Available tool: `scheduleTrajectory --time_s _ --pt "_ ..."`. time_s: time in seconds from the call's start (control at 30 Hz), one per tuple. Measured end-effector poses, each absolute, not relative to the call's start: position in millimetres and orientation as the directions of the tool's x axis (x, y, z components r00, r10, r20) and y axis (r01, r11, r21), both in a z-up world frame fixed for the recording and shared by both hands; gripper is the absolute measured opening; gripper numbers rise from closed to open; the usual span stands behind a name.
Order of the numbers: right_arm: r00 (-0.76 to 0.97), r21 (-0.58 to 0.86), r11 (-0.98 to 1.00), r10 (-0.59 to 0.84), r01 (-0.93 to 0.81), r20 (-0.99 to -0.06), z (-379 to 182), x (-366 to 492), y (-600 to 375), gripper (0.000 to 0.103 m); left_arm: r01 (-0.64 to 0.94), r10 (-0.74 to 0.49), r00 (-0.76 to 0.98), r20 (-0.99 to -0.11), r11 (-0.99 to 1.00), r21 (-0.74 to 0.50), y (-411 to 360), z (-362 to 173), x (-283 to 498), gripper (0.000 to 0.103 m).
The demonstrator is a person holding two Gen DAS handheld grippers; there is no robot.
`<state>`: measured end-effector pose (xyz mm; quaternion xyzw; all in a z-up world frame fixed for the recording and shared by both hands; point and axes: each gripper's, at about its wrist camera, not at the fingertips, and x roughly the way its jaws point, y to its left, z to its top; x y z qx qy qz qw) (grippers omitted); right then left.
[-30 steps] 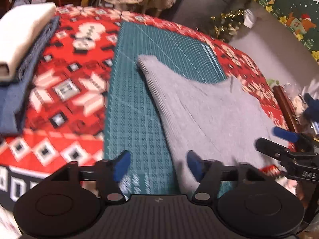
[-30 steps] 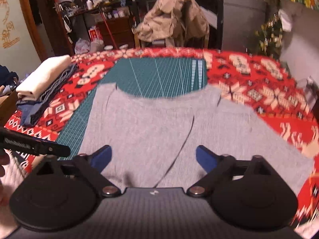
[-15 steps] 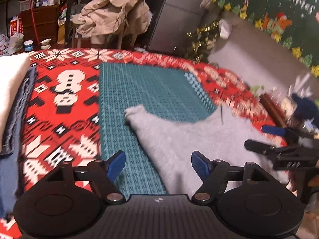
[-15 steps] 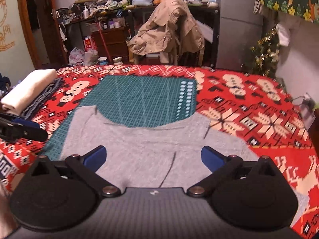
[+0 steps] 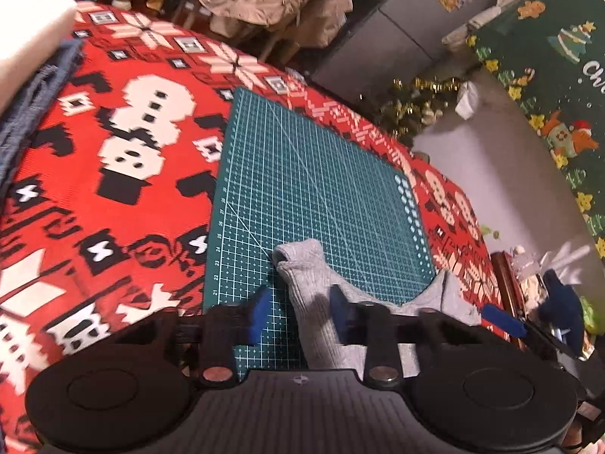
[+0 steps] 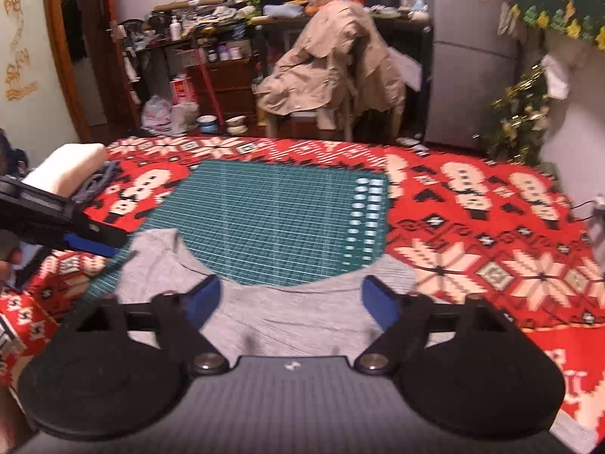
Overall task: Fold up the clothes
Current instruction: 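Close the left gripper on the shirt hem while the right gripper closes beside it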
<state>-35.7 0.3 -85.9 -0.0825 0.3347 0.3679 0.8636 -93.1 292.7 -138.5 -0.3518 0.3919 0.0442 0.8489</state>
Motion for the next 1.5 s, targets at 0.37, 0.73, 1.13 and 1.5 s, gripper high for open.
scheduleTrajectory --time_s 0.37,0.73,1.13,1.5 --pt "0.321 0.217 0.584 0.676 -0.782 -0.663 -100.1 -33.9 64.7 0.025 -0.333 -0.184 0.686 -0.704 0.781 -0.528 290.7 -152.7 -71.8 0.005" --pt "0.242 0.261 0.527 0.704 -0.809 -0.668 -116.3 -34.8 122.8 0.000 -0.342 -0.166 0.720 -0.674 0.760 -0.553 296.3 -143.4 -91.6 0.015" --pt "0.209 0.257 0.510 0.687 -0.821 -0.696 -132.7 -43.2 141.8 0.001 -0.311 -0.182 0.707 -0.683 0.788 -0.531 263.2 -146.1 -104.9 0.007" --pt "0.137 0.321 0.463 0.718 -0.826 -0.683 -137.4 -14.5 170.0 0.001 -0.321 -0.175 0.706 -0.686 0.784 -0.530 260.7 -152.7 -109.7 0.006"
